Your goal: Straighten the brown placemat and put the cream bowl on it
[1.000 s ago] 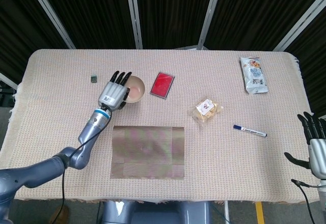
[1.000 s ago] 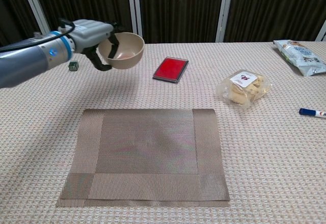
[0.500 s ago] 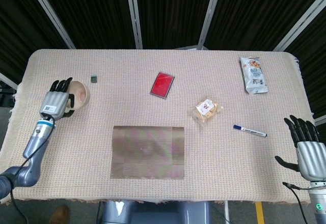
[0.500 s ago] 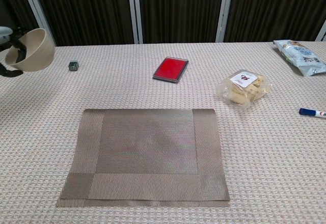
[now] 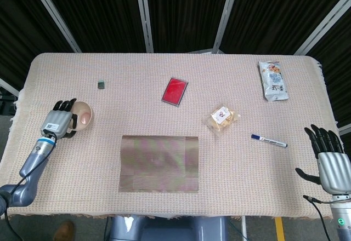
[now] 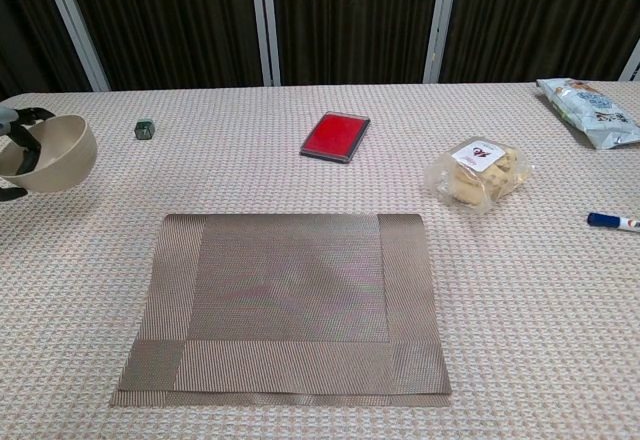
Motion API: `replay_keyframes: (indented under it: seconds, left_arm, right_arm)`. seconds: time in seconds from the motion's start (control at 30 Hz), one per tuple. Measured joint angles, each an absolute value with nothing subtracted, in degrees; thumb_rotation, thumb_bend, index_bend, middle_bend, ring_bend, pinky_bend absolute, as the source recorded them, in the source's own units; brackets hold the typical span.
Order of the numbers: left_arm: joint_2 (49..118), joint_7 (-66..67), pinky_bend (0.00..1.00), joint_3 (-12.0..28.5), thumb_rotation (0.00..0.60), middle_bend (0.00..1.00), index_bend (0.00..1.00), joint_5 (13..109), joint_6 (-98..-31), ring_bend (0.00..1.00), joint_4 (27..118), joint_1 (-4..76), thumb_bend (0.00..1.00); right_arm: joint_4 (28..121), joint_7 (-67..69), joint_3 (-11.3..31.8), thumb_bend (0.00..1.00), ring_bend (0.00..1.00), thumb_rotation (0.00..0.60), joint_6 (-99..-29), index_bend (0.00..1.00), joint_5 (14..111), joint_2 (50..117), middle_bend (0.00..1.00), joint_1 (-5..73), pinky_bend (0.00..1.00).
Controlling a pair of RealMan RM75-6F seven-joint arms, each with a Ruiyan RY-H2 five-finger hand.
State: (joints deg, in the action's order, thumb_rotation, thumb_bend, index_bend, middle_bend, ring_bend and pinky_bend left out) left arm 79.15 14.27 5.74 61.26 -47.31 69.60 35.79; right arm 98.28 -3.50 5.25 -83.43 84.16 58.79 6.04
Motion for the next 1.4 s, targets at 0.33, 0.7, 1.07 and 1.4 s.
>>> replay_keyframes:
  seconds: [0.33,0.7,1.07,1.4]
  left_arm:
    - [81.71,12.85,0.0,4.75,0.6,0.0,0.18,64.37,-48.31,0.0,66.42,35.77,0.0]
    - [76.36,0.32,0.0,4.16,0.6,0.0,0.27,77.29,-57.63,0.0,72.23,33.59,0.0]
    - [72.49,-2.26,0.0,-3.29,0.6,0.0,0.33,95.24,-62.27,0.0,85.29,32.61,0.0]
    - [82.14,-2.9,0.0,-8.09,0.6,0.0,0.35,102.21,-63.78,0.0,78.9,32.06,0.0]
  right_arm:
    - [98.41,-4.41,5.21,0.0,0.0,0.6,-83.49,0.02,83.81,59.35,0.0,5.98,0.0]
    - [98.74,-4.09,5.01,0.0,0.0,0.6,-83.77,0.02,84.36,59.17,0.0,5.83,0.0]
    - [98.41,-3.9,5.05,0.0,0.0,0.6,-82.93,0.02,83.97,59.3,0.0,6.22,0.0]
    - [97.58,-3.47,5.35,0.0,0.0,0.6,-82.57,0.02,82.67,59.24,0.0,6.19,0.0]
